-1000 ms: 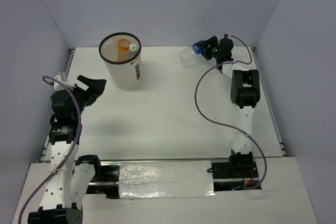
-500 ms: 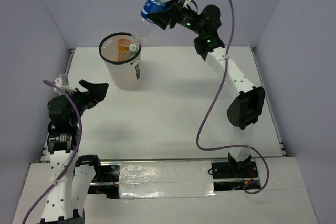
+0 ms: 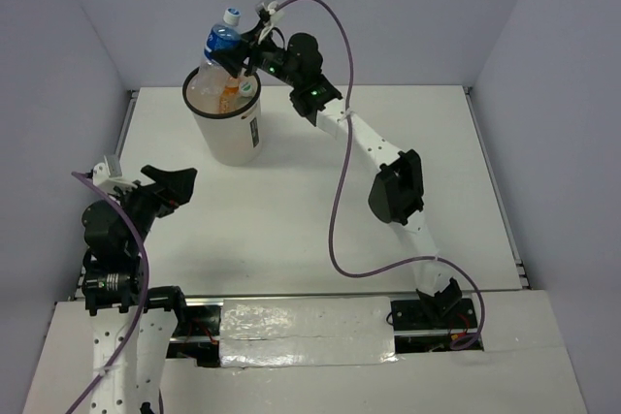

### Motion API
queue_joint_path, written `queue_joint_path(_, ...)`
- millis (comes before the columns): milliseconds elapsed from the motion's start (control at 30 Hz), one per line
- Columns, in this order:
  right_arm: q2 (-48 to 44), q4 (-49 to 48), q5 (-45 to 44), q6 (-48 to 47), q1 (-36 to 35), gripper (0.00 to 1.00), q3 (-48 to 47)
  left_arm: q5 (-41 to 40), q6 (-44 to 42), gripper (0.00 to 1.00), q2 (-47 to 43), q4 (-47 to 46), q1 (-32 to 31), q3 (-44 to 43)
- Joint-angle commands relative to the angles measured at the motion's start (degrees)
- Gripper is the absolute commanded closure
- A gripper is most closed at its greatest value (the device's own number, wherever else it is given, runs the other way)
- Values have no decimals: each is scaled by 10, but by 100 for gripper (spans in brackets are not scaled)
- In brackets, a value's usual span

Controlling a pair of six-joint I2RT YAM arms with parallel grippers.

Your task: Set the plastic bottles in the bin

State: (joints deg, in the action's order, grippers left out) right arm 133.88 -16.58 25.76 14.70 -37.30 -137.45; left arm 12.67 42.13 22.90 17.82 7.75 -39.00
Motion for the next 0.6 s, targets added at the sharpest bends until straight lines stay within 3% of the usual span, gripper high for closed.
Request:
queue_joint_path(0, 1, -47, -57, -22, -15, 77, -10, -9, -7, 1, -9, 11, 2, -7)
queue_joint_path(100, 15, -53, -74, -29, -20, 66, -5, -10, -4, 1, -13, 15, 2, -9)
queue_joint_path(200, 18, -53, -77, -50, -25, 38, 7, -16, -1, 1, -20, 22, 2, -9)
queue_joint_path(367, 24, -38, -97, -67, -27, 11, 16, -15, 5, 1, -25, 21, 2, -7)
queue_joint_path(400, 23, -38, -96, -71, -27, 1, 17, -15, 5, 1, -25, 19, 2, -7)
queue_joint_path(567, 2, -36, -87, -79, -26, 0, 33, -13, 6, 1, -22, 12, 2, -10)
